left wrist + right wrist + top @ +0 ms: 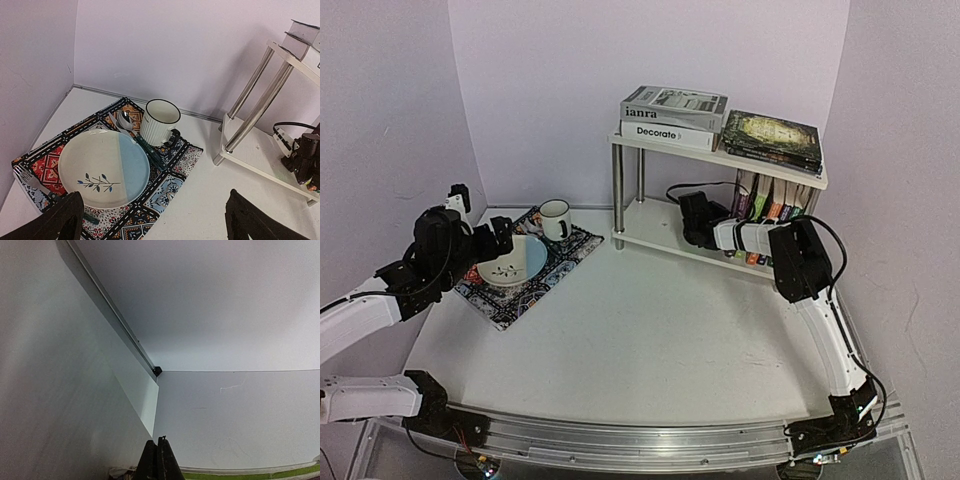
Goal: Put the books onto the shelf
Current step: Adjust the book on the shelf.
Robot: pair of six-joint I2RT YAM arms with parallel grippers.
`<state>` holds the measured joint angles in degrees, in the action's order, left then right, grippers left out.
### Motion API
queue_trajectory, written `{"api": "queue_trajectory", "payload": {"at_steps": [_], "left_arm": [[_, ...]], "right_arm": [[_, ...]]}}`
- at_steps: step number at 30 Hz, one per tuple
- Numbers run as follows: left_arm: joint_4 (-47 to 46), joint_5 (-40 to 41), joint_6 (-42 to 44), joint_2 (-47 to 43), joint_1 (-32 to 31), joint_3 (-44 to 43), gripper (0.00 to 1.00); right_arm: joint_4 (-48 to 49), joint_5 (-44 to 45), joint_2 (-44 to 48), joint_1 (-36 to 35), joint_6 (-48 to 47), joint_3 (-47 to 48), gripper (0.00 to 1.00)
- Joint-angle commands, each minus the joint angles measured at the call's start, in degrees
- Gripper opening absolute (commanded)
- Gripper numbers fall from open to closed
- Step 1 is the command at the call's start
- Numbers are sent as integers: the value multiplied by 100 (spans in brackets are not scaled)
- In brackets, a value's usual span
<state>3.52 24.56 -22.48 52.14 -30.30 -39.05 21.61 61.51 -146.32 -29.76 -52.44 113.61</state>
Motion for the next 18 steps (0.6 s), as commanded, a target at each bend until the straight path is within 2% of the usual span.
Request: {"api": "queue_trajectory", "payload": {"at_steps": [1, 18], "left_arm": [[-124, -8, 42, -154, 25, -256, 100], [-45, 13, 60, -260, 25, -210, 100]], "right_arm": [[-321, -139, 124, -228, 273, 455, 0], [-666, -133, 267, -243, 600, 581, 0]]}}
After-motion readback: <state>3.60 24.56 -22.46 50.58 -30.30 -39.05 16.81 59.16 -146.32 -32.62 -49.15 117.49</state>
